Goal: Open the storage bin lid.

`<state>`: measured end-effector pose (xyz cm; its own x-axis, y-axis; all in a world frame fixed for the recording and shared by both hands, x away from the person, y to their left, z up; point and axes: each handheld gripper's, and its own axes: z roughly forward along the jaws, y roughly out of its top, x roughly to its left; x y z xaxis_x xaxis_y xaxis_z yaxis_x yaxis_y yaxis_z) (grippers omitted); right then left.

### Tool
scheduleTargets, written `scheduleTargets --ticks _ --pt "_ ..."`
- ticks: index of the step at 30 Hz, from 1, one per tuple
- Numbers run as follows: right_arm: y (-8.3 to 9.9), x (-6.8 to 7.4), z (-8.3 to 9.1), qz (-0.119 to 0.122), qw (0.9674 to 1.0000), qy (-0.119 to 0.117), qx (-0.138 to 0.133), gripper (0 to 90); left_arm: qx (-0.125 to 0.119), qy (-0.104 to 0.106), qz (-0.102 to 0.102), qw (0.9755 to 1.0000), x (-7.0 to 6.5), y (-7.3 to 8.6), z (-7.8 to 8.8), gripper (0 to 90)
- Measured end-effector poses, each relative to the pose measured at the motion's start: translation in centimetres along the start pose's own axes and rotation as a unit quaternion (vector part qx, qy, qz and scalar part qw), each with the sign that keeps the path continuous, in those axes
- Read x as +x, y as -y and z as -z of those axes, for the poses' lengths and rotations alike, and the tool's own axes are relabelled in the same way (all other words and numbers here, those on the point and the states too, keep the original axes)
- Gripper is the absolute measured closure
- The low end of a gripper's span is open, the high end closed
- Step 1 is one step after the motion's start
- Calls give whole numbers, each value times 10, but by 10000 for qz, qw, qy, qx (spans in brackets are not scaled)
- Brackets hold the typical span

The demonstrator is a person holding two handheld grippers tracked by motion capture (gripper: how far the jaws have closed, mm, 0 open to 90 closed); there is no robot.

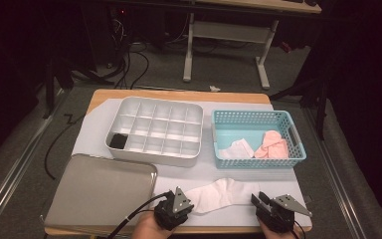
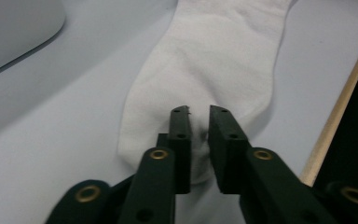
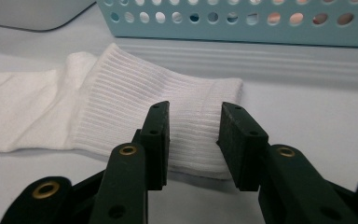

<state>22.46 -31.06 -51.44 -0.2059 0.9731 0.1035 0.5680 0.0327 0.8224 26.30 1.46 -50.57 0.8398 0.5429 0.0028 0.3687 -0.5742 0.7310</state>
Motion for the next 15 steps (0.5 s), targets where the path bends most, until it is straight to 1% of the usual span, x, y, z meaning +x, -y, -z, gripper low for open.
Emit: scheduleTargets --ticks 2,5,7,10,13,15 --pt "0 0 -1 23 10000 6 -11 635 -19 -16 -52 10000 -2 1 0 846" --pt "1 1 -2 -10 10000 5 -6 656 -43 3 -77 10000 -2 2 1 865" --pt "1 2 -3 13 10000 7 11 718 -61 43 -45 10000 0 2 2 870" --pt "1 3 -3 129 9998 145 53 863 -49 72 -25 10000 0 3 3 877" --pt "-1 4 -1 122 9998 143 89 893 -113 71 -9 9999 2 2 8 879" --pt "-3 4 4 140 9998 139 -2 896 -225 72 0 9997 5 2 13 880"
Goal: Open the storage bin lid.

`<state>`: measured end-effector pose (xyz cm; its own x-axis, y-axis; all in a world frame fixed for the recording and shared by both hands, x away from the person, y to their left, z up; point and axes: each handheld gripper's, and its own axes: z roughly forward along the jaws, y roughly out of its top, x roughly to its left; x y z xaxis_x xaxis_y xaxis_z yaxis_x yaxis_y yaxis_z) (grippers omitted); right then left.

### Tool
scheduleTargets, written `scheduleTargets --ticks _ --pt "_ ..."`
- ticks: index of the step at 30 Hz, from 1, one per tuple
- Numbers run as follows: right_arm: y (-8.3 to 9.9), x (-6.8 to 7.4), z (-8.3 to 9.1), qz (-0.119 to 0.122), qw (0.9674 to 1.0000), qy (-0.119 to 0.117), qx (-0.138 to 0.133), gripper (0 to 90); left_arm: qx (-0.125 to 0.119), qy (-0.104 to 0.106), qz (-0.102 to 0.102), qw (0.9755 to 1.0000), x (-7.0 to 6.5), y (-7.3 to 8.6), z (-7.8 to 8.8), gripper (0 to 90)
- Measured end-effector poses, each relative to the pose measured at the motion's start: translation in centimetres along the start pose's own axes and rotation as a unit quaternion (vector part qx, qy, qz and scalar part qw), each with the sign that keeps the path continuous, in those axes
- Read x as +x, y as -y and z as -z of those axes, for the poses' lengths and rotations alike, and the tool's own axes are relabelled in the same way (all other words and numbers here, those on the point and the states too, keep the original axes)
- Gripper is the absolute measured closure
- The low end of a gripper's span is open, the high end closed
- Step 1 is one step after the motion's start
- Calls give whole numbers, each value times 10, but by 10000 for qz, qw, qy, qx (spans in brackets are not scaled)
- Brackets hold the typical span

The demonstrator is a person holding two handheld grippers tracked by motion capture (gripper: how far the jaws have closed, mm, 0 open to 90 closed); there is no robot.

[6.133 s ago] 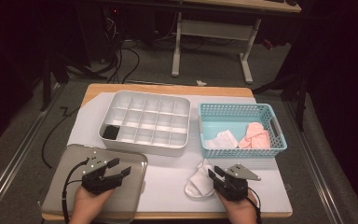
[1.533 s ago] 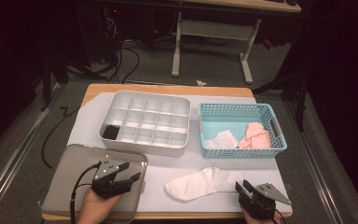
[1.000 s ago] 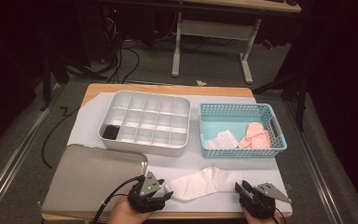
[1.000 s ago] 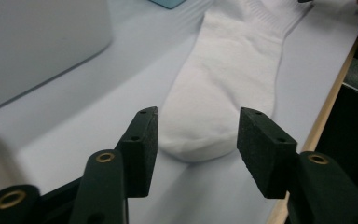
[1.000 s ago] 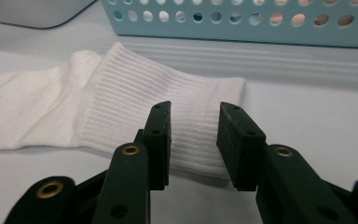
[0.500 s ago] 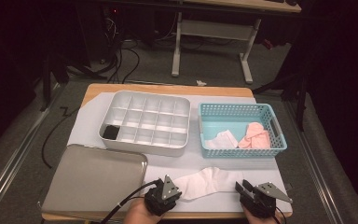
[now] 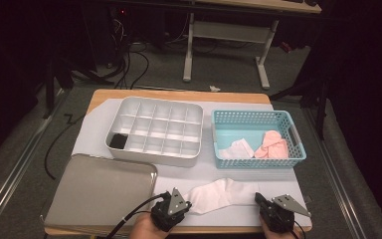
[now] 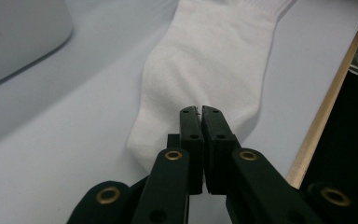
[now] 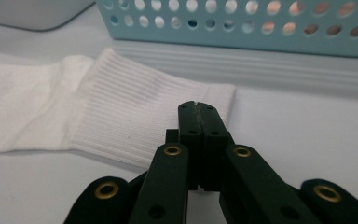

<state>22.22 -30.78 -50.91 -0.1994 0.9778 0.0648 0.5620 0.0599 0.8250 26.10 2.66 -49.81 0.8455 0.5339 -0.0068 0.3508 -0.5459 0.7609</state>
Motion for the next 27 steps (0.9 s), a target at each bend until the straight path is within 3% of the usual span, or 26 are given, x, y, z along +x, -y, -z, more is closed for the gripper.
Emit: scheduleTargets --ticks 7,11,15,17,19,23,27 --pt "-11 5 26 26 9994 -8 -344 899 -336 65 115 9993 5 -3 21 881" --pt "-22 10 36 -3 9987 -91 -505 900 -575 200 300 9977 6 -6 38 881" --pt "-35 18 43 146 9976 -86 -676 900 -680 148 273 9972 5 -9 49 881" --pt "-35 17 39 167 9980 -95 -598 898 -670 105 287 9973 8 -9 48 881" --pt "-28 14 29 121 9992 -151 -343 870 -618 120 312 9975 11 -7 45 880" --pt "-2 11 19 -130 9992 -382 -5 692 -609 89 333 9975 13 -4 41 880" --pt "13 16 16 -104 9990 -415 141 648 -600 60 297 9977 13 -4 40 879"
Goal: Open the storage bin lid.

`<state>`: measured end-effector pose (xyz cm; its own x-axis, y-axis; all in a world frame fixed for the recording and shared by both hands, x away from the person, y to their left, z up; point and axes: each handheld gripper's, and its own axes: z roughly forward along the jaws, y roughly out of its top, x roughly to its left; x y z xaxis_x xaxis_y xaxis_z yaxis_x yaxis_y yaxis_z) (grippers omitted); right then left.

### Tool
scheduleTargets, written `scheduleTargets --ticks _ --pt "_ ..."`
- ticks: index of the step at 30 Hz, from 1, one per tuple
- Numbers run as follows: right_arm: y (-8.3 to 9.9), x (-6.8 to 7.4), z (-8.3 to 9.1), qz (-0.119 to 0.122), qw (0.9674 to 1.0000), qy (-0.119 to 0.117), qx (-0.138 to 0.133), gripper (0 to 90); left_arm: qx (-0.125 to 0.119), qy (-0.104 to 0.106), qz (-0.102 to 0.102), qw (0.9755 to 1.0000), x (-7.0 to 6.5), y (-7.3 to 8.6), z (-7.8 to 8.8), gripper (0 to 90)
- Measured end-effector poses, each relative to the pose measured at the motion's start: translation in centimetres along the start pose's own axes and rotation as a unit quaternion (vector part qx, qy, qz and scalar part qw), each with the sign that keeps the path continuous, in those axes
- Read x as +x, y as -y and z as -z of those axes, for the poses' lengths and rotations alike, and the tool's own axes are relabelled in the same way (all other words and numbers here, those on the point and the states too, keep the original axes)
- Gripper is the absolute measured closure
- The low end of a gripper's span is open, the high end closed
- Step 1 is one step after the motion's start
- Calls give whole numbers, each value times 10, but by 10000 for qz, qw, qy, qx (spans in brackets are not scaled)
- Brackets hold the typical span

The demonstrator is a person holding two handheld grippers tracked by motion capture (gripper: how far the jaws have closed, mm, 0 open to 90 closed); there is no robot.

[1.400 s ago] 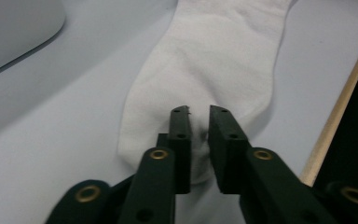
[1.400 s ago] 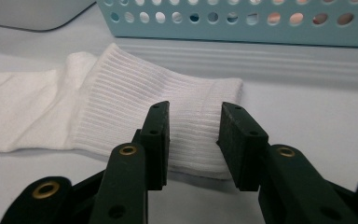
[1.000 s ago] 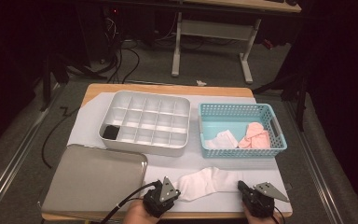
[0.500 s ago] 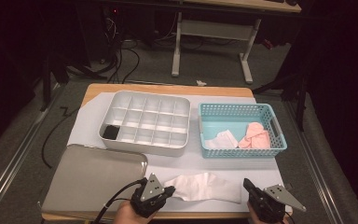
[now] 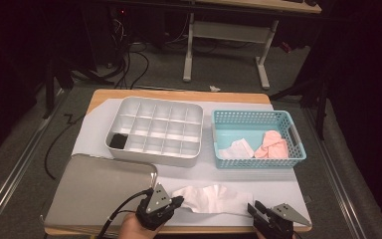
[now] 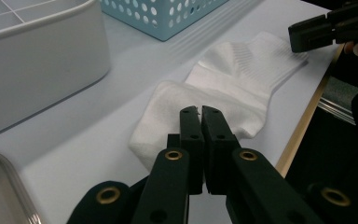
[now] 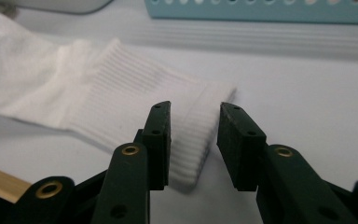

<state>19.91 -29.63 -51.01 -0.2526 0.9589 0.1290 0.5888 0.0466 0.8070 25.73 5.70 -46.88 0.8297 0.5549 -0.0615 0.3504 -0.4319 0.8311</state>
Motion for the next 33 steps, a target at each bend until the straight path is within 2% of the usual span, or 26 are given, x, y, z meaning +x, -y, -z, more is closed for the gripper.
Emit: scheduleTargets --ticks 2,4,5,7,10,13,16,18,22,25,26,28,33 --pt "5 2 -3 77 9999 37 122 669 -1 0 11 10000 0 0 -1 879" --pt "6 4 -4 112 9999 53 89 803 6 5 21 10000 1 1 -2 879" --pt "5 4 -4 137 9999 59 83 840 -2 19 27 10000 0 1 -2 879" --pt "0 5 0 202 9997 139 0 854 -20 75 32 10000 -2 0 0 879" --pt "-8 5 16 157 9995 157 -209 853 -79 198 38 9998 -9 -1 6 879" --pt "-17 7 38 81 9987 181 -462 852 -313 382 132 9987 -18 -3 19 878" --pt "-32 12 50 121 9975 171 -675 849 -296 345 111 9989 -19 -5 20 877" --pt "-42 14 50 223 9969 168 -730 847 -224 298 227 9990 -12 -4 17 876" --pt "-55 11 37 232 9975 134 -648 845 -38 276 324 9991 -3 -1 9 874" --pt "-55 11 30 265 9981 130 -534 843 67 447 283 9986 -7 0 5 874" --pt "-55 11 30 266 9982 131 -530 842 65 562 194 9982 -14 1 5 875" --pt "-51 11 34 245 9982 185 -523 840 82 617 127 9980 -19 1 4 874" --pt "-42 7 38 89 9991 203 -373 838 124 631 330 9974 -11 3 -3 872"
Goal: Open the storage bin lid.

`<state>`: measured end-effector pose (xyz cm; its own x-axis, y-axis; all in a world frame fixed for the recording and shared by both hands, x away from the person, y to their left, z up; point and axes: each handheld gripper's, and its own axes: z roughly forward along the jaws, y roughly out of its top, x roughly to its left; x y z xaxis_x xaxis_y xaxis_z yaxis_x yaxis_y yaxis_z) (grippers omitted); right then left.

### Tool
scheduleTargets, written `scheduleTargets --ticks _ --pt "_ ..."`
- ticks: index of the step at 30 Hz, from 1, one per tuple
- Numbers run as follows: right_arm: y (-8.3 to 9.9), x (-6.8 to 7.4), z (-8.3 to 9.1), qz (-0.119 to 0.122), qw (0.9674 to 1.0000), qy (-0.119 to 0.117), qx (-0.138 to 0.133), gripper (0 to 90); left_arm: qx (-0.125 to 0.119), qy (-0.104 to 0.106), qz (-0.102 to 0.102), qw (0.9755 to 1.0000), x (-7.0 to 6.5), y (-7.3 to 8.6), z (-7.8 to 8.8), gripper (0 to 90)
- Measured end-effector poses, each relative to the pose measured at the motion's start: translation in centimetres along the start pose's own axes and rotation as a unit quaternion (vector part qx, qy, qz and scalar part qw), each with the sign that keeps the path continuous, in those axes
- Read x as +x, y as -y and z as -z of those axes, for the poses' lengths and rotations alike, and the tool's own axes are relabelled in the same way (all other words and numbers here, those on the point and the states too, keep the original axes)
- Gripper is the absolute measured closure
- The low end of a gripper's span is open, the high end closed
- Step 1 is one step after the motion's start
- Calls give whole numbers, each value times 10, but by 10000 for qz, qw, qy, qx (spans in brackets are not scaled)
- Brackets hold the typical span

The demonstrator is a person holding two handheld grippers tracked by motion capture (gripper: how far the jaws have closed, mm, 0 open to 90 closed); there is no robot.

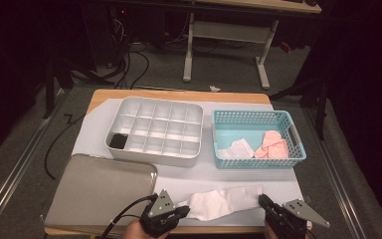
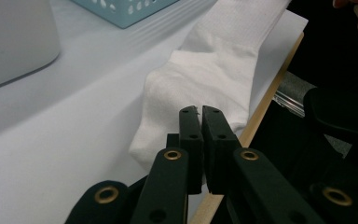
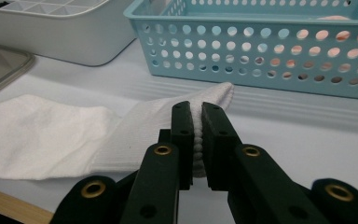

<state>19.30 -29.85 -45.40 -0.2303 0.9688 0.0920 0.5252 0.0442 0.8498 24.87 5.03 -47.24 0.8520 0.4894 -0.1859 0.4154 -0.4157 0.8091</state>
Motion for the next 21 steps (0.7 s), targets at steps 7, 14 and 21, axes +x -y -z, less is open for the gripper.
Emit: scheduleTargets --ticks 7,14,21 --pt "-30 2 -38 165 9998 -91 65 833 212 14 142 9997 11 2 -13 870" --pt "-48 9 -86 317 9991 -135 253 830 237 219 288 9991 19 0 -15 869" --pt "-55 43 -107 792 9946 -575 354 827 145 84 343 9993 25 1 -10 866"
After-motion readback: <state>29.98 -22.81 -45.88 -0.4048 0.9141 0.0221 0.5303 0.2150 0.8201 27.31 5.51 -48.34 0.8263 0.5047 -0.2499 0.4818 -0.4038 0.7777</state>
